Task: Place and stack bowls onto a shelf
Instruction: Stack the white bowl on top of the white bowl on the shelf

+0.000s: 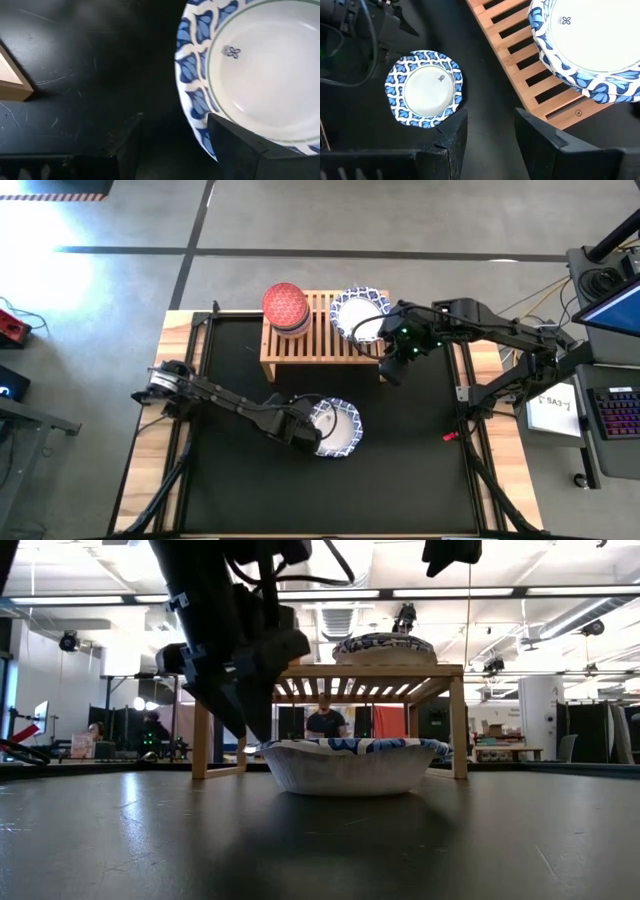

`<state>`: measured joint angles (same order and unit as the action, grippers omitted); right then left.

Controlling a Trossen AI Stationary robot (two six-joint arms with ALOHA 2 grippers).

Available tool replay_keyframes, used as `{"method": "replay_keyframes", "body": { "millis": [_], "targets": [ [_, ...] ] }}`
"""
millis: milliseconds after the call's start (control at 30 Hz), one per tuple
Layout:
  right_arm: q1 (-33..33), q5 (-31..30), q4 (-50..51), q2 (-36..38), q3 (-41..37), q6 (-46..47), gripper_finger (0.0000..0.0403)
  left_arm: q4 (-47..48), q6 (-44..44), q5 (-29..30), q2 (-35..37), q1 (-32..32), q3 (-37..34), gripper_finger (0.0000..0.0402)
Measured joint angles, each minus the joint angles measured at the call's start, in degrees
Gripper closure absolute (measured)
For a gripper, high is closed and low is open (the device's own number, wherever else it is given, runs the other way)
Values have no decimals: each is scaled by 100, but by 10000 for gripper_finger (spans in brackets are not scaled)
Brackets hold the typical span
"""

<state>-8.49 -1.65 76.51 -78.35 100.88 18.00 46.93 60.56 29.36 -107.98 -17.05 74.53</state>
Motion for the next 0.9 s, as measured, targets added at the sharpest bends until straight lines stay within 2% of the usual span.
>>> {"method": "replay_keyframes", "body": {
  "millis": [433, 700, 900],
  "targets": [
    [0, 2, 98, -11, -4, -219, 252, -1, -306, -175, -17, 318, 58, 154],
    [0, 3, 121, -11, -4, -217, 252, -73, -591, -303, -31, 257, 409, 150],
    [0, 4, 120, -13, -4, -209, 252, -123, -365, -313, -319, 270, 364, 150]
  ]
}}
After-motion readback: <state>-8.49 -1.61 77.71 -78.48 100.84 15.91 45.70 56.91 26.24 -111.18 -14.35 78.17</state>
